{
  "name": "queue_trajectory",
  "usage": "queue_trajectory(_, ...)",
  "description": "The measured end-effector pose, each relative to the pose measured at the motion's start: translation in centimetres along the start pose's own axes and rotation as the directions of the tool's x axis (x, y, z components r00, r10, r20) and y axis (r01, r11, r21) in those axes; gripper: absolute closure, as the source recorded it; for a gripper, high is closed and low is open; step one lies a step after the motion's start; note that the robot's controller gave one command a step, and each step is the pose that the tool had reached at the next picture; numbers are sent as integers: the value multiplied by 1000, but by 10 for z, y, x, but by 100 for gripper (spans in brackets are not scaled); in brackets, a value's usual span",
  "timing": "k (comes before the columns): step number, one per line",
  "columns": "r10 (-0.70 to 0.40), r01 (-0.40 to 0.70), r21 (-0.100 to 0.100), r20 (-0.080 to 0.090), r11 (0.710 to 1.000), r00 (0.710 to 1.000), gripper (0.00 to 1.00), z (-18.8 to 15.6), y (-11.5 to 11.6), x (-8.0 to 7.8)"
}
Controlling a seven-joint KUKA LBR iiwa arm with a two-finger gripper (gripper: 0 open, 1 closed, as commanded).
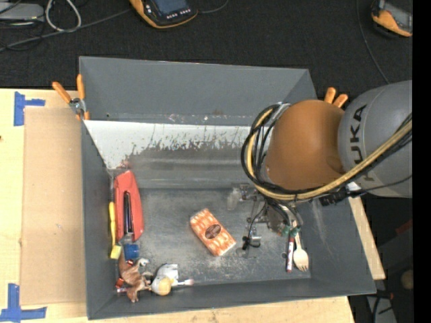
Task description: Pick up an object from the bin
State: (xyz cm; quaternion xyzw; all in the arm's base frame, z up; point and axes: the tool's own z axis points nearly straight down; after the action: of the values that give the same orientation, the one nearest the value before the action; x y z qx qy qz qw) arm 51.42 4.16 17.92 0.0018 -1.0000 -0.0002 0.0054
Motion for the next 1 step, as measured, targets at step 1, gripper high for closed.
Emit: queue_trajectory(1,2,-2,0,8,1000,1000,0,-4,0,-2)
